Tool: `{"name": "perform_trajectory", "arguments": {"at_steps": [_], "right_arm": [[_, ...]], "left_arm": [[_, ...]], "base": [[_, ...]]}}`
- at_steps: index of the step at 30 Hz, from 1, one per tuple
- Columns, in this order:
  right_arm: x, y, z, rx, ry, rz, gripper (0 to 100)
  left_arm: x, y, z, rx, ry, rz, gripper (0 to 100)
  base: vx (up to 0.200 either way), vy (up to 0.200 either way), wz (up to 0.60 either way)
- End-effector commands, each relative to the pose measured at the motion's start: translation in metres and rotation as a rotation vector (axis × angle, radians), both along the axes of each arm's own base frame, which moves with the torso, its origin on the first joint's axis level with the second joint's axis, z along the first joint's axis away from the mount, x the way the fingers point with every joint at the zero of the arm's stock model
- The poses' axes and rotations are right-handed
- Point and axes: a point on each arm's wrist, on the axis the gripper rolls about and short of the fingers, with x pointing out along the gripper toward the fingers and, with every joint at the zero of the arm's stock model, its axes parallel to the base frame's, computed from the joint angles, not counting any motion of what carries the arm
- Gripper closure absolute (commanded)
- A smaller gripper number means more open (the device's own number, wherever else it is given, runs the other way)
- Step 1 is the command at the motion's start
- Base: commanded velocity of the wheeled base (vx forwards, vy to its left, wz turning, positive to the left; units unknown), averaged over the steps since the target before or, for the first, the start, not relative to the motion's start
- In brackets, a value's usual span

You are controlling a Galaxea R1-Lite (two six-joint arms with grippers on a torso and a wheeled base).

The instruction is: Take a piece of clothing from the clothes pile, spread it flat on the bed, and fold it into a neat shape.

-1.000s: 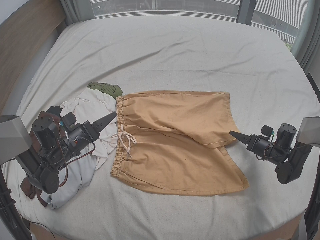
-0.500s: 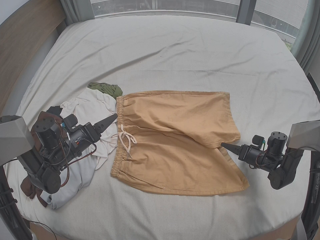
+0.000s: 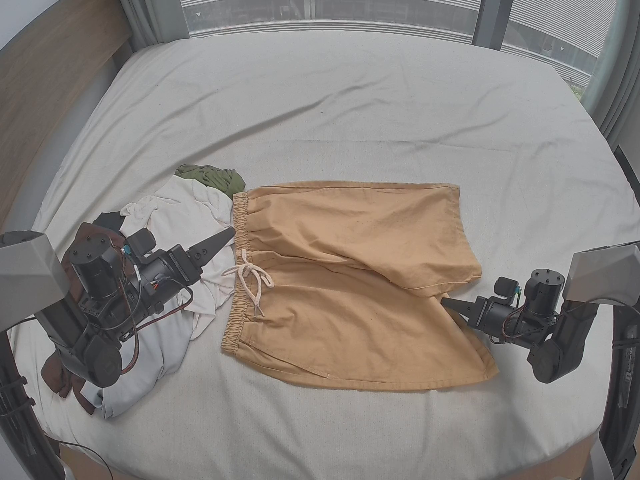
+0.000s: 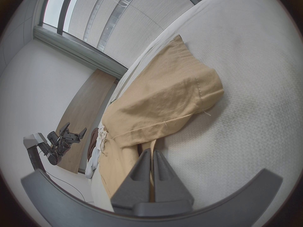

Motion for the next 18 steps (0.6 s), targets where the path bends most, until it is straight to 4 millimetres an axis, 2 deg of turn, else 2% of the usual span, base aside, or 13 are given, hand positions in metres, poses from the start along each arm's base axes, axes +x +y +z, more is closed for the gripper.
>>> {"name": "perform_trajectory", "arguments": {"at_steps": [1, 6, 14, 18], "right_arm": [[0.0, -0.002, -0.001, 0.0, 0.002, -0.004, 100], [-0.005, -0.004, 0.004, -0.003, 0.001, -0.013, 100], [-0.012, -0.026, 0.009, -0.036, -0.015, -0.067, 100], [-0.017, -0.03, 0.011, -0.041, -0.008, -0.074, 100]], "left_arm": [[0.0, -0.001, 0.0, -0.001, -0.001, -0.001, 0], [0.0, -0.001, -0.001, 0.0, 0.002, -0.001, 0], [0.0, 0.0, -0.001, 0.0, 0.002, -0.001, 0], [0.0, 0.0, -0.001, 0.001, 0.001, -0.001, 0]], "base": [[0.0, 0.0, 0.0], [0.0, 0.0, 0.0], [0.0, 0.0, 0.0], [0.0, 0.0, 0.0]]}}
